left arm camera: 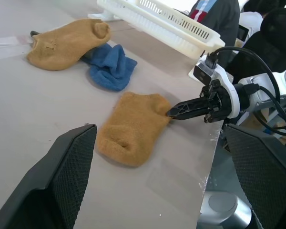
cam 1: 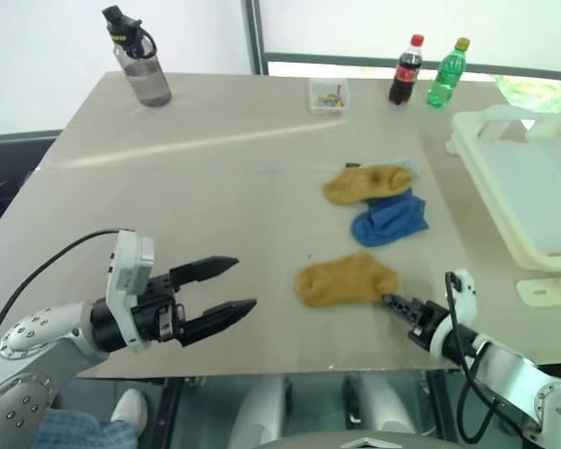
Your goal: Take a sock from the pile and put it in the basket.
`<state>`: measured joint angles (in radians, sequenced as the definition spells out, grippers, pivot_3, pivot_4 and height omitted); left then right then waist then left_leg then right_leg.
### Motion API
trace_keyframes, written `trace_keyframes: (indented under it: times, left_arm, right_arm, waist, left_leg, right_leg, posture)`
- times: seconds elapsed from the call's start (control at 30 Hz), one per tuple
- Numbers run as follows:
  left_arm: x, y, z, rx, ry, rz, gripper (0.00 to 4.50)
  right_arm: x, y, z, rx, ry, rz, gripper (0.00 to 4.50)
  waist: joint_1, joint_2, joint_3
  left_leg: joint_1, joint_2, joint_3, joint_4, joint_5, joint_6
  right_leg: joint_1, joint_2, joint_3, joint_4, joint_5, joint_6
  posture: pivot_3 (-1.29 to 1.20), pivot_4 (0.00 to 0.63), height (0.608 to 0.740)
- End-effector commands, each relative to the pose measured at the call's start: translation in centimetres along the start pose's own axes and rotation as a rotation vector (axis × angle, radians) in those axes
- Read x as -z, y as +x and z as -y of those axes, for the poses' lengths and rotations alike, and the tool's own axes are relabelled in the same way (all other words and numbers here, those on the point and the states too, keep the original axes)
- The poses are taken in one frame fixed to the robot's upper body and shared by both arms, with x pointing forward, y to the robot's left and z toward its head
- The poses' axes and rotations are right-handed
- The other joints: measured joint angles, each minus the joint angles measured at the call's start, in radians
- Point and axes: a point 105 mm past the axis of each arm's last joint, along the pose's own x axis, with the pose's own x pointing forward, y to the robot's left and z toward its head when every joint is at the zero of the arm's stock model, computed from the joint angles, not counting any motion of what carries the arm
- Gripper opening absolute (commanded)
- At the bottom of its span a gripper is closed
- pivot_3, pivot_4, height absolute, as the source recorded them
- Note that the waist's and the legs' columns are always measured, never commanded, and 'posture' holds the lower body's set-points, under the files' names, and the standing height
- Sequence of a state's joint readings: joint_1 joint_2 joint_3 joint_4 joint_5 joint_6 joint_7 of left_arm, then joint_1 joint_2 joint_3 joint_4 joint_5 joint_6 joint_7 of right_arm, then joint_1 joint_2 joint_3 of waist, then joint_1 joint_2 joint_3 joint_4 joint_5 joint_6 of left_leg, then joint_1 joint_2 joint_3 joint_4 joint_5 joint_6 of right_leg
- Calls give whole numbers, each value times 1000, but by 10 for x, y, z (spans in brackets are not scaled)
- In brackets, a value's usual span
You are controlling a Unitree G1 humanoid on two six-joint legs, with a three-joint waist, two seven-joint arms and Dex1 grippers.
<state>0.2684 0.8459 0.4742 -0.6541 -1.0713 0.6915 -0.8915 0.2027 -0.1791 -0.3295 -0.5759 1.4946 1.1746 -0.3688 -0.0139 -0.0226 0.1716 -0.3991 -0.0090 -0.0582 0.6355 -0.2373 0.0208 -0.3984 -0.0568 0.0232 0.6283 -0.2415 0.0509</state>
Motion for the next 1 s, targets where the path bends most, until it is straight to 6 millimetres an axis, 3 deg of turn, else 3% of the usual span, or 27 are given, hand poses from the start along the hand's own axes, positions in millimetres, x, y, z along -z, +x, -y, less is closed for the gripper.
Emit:
trace_keyframes:
  times: [0.03, 0.1, 0.33, 0.4, 0.47, 0.57, 0.63, 0.73, 1.0]
  left_arm:
    - [-4, 0, 1, 17, 24, -3, 4500]
    - [-4, 1, 1, 18, 24, -3, 4500]
    - [-4, 2, 1, 26, 23, -1, 4500]
    - [-4, 2, 2, 28, 23, -1, 4500]
    - [-5, 1, 1, 26, 27, 3, 4500]
    - [-6, 1, 1, 19, 29, 13, 4500]
    - [-7, 1, -2, 3, 25, 26, 4500]
    - [-8, 0, -6, -22, 30, 41, 4500]
    - [-14, 1, -14, -53, 61, 67, 4500]
  right_arm:
    - [13, -2, -1, -6, 16, -48, 327]
    - [14, -3, -4, -22, 14, -59, 887]
    - [1, -15, -4, -70, -123, -75, 4202]
    - [0, -23, -4, -96, -176, -114, 4202]
    - [-6, -36, 10, -70, -259, -158, 4202]
    - [-31, -44, 26, -29, -374, -128, 4202]
    - [-67, -36, 28, 3, -462, 30, 4202]
    - [-97, -22, 20, -12, -513, 174, 4202]
    - [-135, 37, 2, 0, -505, 353, 4202]
  waist:
    - [0, 0, 0]
    - [0, 0, 0]
    - [2, 0, 0]
    - [6, 0, 0]
    - [10, 1, 0]
    - [12, 0, 0]
    - [12, -1, 0]
    - [5, 3, 2]
    - [2, 6, 4]
  left_leg:
    - [0, 0, 0, 0, 0, 0]
    - [0, 0, 0, 0, 0, 0]
    - [1, 0, 1, 0, 0, 0]
    - [0, -1, 2, 0, 0, 0]
    - [0, -2, 2, 1, 0, 0]
    - [0, -3, 2, 1, 0, 0]
    - [0, -2, 2, 2, 0, 0]
    - [0, -1, 4, 6, 0, 0]
    - [-1, 1, 6, 5, 0, 0]
  right_leg:
    - [0, 0, 0, 0, 0, 0]
    - [0, 0, 0, 0, 0, 0]
    - [0, 0, 1, 0, 0, 0]
    - [1, 0, 1, 0, 0, 0]
    - [1, -1, 0, -1, 0, 0]
    - [2, -2, 1, -1, 0, 1]
    - [2, -1, 0, -1, 0, 1]
    - [2, 0, 2, 0, 0, 6]
    - [-1, 4, 5, 2, 4, 2]
  posture:
    - [0, 150, 740]
    - [0, 150, 740]
    - [0, 150, 740]
    - [0, 150, 740]
    - [0, 150, 740]
    - [0, 150, 740]
    - [0, 150, 740]
    - [0, 150, 740]
    - [0, 150, 740]
